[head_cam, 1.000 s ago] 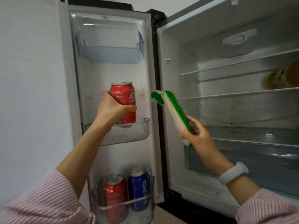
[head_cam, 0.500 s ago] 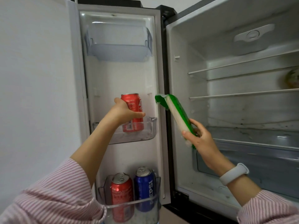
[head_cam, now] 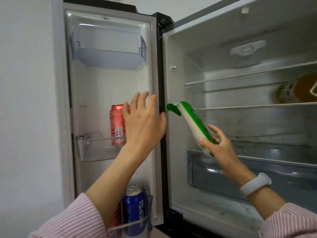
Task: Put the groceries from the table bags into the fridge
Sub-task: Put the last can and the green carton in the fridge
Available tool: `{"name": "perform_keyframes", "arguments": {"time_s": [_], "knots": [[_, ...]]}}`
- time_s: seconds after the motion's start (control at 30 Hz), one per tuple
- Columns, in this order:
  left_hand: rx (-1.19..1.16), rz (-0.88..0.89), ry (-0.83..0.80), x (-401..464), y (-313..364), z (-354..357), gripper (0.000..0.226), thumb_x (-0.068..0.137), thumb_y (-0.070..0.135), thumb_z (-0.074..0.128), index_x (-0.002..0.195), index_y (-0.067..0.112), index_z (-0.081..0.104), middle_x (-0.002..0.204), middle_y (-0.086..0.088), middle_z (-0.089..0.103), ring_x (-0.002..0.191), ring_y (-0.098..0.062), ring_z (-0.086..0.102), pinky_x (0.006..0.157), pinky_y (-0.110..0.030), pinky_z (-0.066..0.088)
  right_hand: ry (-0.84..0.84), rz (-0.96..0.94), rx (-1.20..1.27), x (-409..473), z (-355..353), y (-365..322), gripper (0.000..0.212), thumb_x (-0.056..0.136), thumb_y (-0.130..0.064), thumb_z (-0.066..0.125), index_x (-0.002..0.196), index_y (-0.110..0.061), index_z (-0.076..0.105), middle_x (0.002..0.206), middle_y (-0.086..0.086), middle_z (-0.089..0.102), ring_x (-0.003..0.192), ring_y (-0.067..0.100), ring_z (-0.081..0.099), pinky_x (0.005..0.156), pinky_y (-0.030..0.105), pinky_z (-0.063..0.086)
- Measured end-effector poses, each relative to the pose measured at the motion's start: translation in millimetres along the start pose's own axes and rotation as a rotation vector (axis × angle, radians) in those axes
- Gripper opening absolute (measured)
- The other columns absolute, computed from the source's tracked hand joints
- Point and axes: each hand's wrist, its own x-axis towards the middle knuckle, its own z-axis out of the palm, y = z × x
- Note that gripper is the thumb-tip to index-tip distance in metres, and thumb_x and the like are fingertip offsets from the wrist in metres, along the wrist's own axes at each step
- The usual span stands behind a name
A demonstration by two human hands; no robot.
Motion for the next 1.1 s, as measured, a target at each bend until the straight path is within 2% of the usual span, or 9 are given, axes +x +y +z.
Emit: {"name": "perform_keyframes", "arguments": {"time_s": [0.1,0.3,0.4,0.63,0.77,0.83,0.9,0.97,1.1], "knots": [[-0.145,0.033,-0.023,-5.3,31.3,25.2,0.048,0.081,0.031,0.049,0.123,0.01,0.052,0.131,-0.014,0.051,0.125,-0.032,0.043,0.103,-0.052,0.035,0.092,-0.011,-0.032,7.0,-33.8,-3.4,0.057,0.079,-0.011,0.067,0.13,-0.021,0.043,0.11,0.011,0.058,0.091,0.021,0.059,0.06,0.014,0.048],[-0.331,0.065,-0.178,7.3,86.5,84.2,0.046,0.089,0.029,0.049,0.132,0.015,0.042,0.138,-0.005,0.042,0.13,-0.021,0.034,0.104,-0.037,0.029,0.352,-0.078,-0.364,25.8,-103.0,-21.2,0.049,0.074,-0.012,0.07,0.121,-0.013,0.055,0.106,0.005,0.058,0.097,0.021,0.056,0.083,0.035,0.049],[-0.367,0.089,-0.249,23.9,111.7,119.3,0.046,0.09,0.03,0.046,0.134,0.016,0.039,0.139,-0.005,0.04,0.13,-0.022,0.033,0.102,-0.037,0.029,0.488,-0.117,-0.579,48.2,-131.2,-35.9,0.043,0.071,-0.016,0.07,0.114,-0.013,0.062,0.101,0.008,0.064,0.095,0.026,0.06,0.082,0.039,0.05],[-0.436,0.211,-0.287,71.6,150.7,211.7,0.048,0.094,0.037,0.04,0.138,0.018,0.035,0.144,-0.007,0.036,0.133,-0.024,0.03,0.106,-0.042,0.026,0.615,-0.218,-1.022,116.1,-170.7,-31.7,0.051,0.072,-0.032,0.069,0.118,-0.012,0.06,0.119,0.017,0.061,0.105,0.034,0.057,0.088,0.044,0.048],[-0.464,0.263,-0.235,93.9,166.0,256.9,0.045,0.096,0.042,0.031,0.137,0.023,0.039,0.144,-0.004,0.039,0.133,-0.022,0.032,0.108,-0.043,0.024,0.538,-0.155,-1.269,153.3,-187.2,-35.3,0.052,0.074,-0.046,0.063,0.117,-0.016,0.061,0.114,0.015,0.06,0.1,0.034,0.056,0.084,0.044,0.049],[-0.494,0.266,-0.212,100.3,172.1,274.8,0.051,0.093,0.046,0.023,0.127,0.024,0.053,0.133,-0.005,0.053,0.124,-0.024,0.045,0.102,-0.043,0.03,0.482,-0.095,-1.335,167.1,-192.3,-36.8,0.054,0.073,-0.053,0.063,0.113,-0.017,0.063,0.111,0.013,0.06,0.098,0.033,0.057,0.083,0.043,0.05],[-0.506,0.249,-0.1,101.6,178.0,287.5,0.051,0.087,0.046,0.026,0.099,0.023,0.071,0.102,-0.005,0.071,0.097,-0.026,0.063,0.086,-0.04,0.04,0.478,-0.027,-1.334,178.0,-195.0,-34.5,0.051,0.072,-0.049,0.066,0.111,-0.016,0.065,0.112,0.014,0.061,0.101,0.035,0.057,0.084,0.041,0.05],[-0.477,0.219,0.009,101.1,181.7,294.5,0.043,0.085,0.041,0.037,0.075,0.022,0.074,0.073,-0.001,0.073,0.069,-0.025,0.066,0.073,-0.035,0.042,0.471,0.017,-1.372,188.6,-197.7,-28.7,0.044,0.074,-0.043,0.067,0.108,-0.015,0.066,0.115,0.015,0.06,0.102,0.036,0.057,0.085,0.04,0.049],[-0.451,0.197,0.089,99.7,184.2,299.8,0.04,0.084,0.039,0.042,0.064,0.021,0.071,0.063,0.002,0.07,0.059,-0.023,0.061,0.066,-0.032,0.035,0.412,0.043,-1.395,200.4,-196.8,-21.8,0.039,0.083,-0.039,0.06,0.111,-0.011,0.061,0.129,0.015,0.041,0.104,0.038,0.053,0.092,0.039,0.045]]}}
